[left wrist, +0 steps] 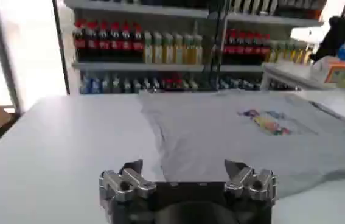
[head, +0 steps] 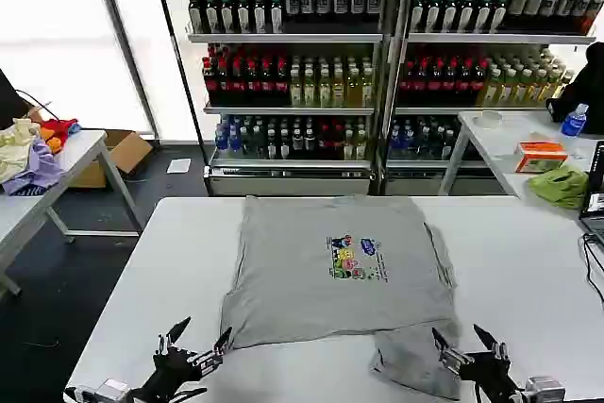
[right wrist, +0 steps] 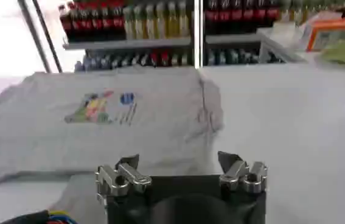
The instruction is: Fold and organize the clothes.
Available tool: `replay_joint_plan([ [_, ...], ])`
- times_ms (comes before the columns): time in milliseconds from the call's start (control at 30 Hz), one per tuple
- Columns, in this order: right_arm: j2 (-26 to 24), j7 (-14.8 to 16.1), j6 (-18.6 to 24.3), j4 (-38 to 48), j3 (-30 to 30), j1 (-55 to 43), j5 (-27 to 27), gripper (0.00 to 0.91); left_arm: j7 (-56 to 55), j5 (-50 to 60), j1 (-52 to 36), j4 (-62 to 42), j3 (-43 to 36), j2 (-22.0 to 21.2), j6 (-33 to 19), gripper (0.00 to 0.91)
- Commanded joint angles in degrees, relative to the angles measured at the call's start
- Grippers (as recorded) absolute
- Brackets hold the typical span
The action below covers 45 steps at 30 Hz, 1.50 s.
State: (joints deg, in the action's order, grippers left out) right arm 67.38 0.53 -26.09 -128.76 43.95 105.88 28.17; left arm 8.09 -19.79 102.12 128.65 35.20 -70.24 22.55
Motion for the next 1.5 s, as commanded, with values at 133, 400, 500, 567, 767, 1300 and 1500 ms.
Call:
replay_joint_plan([
  [133, -0.1, -3.5, -6.0, -1.7, -3.8, 4.3, -2.3, 0.907, -2.2, -0.4, 0.5, -2.8, -4.3, 1.6, 3.4, 0.907],
  [400, 0.7, -3.6, -5.9, -1.4, -6.0, 5.0, -3.8, 0.907, -2.0, -1.0, -2.1, -4.3, -4.7, -0.1, 3.2, 0.907],
  [500, 0.8, -3.5, -5.6, -1.2, -6.1, 5.6, -3.8, 0.907, -2.1, -1.1, -4.0, -5.3, -5.4, -1.2, 3.2, 0.907],
  [567, 1.0, -3.6, -5.4, -1.0, -6.3, 5.6, -3.8, 0.867, -2.0, -1.1, -4.9, -5.9, -5.8, -1.8, 3.1, 0.756],
  [767, 2.2, -3.4, -4.4, -0.5, -7.6, 5.2, -3.9, 0.000, -1.8, -2.0, -6.5, -8.8, -6.6, -2.5, 2.2, 0.030],
  [1300, 2.2, -2.6, -1.6, 0.9, -8.4, 5.4, -3.3, 0.000, -0.7, -1.3, -6.3, -13.0, -7.0, -3.3, -1.2, 0.010],
  [1500, 2.1, -2.0, 2.6, 0.6, -7.5, 5.5, 1.2, 0.000, -1.4, -1.3, -6.2, -11.6, -7.0, -4.0, -2.0, 0.010],
])
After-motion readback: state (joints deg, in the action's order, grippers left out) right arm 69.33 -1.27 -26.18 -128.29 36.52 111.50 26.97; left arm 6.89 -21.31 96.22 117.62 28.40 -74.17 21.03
